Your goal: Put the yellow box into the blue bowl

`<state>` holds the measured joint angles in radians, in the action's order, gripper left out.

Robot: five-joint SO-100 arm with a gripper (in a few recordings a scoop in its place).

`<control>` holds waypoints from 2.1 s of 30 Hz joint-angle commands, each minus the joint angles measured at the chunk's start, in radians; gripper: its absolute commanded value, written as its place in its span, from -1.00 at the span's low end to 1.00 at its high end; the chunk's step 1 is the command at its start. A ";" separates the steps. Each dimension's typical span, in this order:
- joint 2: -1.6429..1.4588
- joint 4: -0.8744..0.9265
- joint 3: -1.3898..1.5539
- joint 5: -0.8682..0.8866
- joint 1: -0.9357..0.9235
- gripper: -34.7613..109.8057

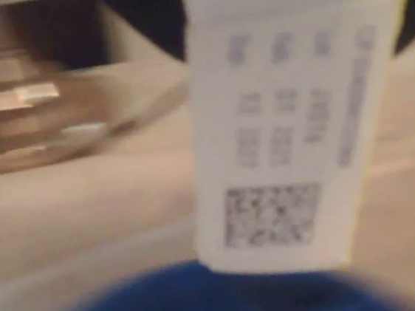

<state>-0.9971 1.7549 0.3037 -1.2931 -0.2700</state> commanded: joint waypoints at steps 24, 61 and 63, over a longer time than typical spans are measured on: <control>0.126 -0.012 -0.046 0.012 0.032 -0.38; -0.454 0.003 -0.031 0.328 0.046 -0.52; -0.505 0.003 -0.031 0.410 0.057 -0.52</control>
<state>-1.3361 1.7549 0.3037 -1.0017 -0.2301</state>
